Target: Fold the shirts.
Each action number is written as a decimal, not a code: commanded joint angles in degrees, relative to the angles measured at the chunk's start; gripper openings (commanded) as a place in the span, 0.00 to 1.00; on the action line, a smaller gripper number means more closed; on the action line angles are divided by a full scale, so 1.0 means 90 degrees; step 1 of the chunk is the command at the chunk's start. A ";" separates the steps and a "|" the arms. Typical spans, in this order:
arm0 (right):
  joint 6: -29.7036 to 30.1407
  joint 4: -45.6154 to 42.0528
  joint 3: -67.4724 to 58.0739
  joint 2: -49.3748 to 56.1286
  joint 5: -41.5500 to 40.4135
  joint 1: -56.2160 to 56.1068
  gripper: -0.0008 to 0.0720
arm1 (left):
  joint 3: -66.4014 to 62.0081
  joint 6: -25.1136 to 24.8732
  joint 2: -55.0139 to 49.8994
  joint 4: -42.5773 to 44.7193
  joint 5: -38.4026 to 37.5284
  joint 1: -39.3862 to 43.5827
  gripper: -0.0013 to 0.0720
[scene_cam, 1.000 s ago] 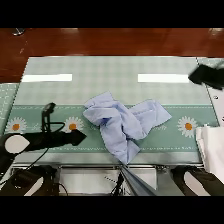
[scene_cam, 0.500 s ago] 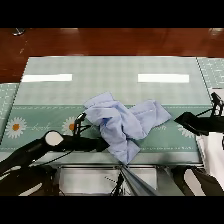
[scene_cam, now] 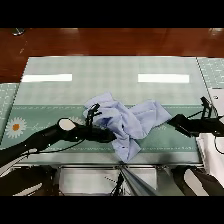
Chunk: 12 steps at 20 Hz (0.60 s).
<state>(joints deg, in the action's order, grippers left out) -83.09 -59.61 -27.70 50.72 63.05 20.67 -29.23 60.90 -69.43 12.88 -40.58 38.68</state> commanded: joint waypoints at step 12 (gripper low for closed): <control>0.0274 0.0952 -0.1802 0.2956 -0.1134 -0.1549 0.04 | -0.0556 -0.0362 0.0505 -0.0053 -0.1056 -0.1311 0.04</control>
<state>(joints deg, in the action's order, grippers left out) -81.95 -51.94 -39.64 74.46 52.51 7.94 -33.01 57.80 -66.04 12.47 -48.82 29.19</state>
